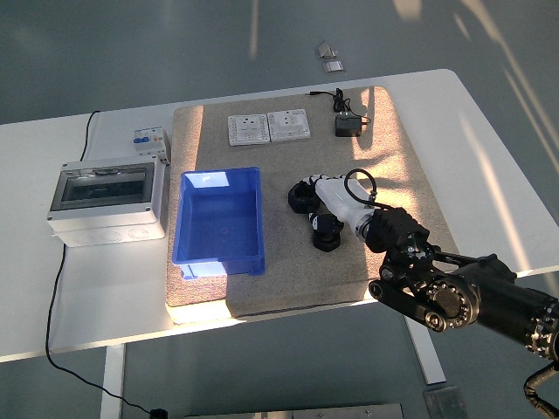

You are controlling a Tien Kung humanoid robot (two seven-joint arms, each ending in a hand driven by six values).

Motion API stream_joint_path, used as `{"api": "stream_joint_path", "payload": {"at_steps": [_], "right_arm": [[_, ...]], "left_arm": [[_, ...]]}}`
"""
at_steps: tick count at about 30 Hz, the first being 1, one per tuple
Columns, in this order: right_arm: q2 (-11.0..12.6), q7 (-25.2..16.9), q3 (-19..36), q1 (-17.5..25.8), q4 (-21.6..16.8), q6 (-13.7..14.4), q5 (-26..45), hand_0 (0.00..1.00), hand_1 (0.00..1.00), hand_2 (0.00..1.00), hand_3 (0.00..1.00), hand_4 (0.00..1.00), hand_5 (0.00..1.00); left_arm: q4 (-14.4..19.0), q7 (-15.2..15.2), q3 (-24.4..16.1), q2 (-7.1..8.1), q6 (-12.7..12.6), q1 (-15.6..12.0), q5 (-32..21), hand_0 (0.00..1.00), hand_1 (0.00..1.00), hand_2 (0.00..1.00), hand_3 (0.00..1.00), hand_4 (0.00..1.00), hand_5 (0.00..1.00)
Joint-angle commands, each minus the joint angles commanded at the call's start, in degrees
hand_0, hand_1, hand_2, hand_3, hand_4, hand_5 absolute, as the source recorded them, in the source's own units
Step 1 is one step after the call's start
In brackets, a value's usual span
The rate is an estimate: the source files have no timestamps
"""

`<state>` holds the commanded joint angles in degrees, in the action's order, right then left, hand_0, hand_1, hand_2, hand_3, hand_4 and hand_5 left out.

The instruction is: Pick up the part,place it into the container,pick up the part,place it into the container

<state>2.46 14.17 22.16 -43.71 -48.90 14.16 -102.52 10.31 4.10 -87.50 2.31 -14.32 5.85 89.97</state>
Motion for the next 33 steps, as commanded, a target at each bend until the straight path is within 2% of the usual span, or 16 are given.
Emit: {"api": "stream_joint_path", "payload": {"at_steps": [24, 33], "right_arm": [[2.99, 1.07, 4.14, -0.56, -2.44, -0.76, -2.21, 0.922, 0.619, 0.423, 0.440, 0.335, 0.002], [4.27, -0.55, 6.06, -0.34, -4.31, 2.24, 0.65, 0.921, 0.620, 0.430, 0.439, 0.338, 0.002]], "left_arm": [[0.00, -0.04, 0.01, 0.12, -0.10, -0.05, -0.21, 0.656, 0.632, 0.560, 0.536, 0.521, 0.475], [0.00, -0.07, -0.02, 0.13, -0.15, -0.04, -0.24, 0.656, 0.632, 0.560, 0.536, 0.522, 0.476]]}}
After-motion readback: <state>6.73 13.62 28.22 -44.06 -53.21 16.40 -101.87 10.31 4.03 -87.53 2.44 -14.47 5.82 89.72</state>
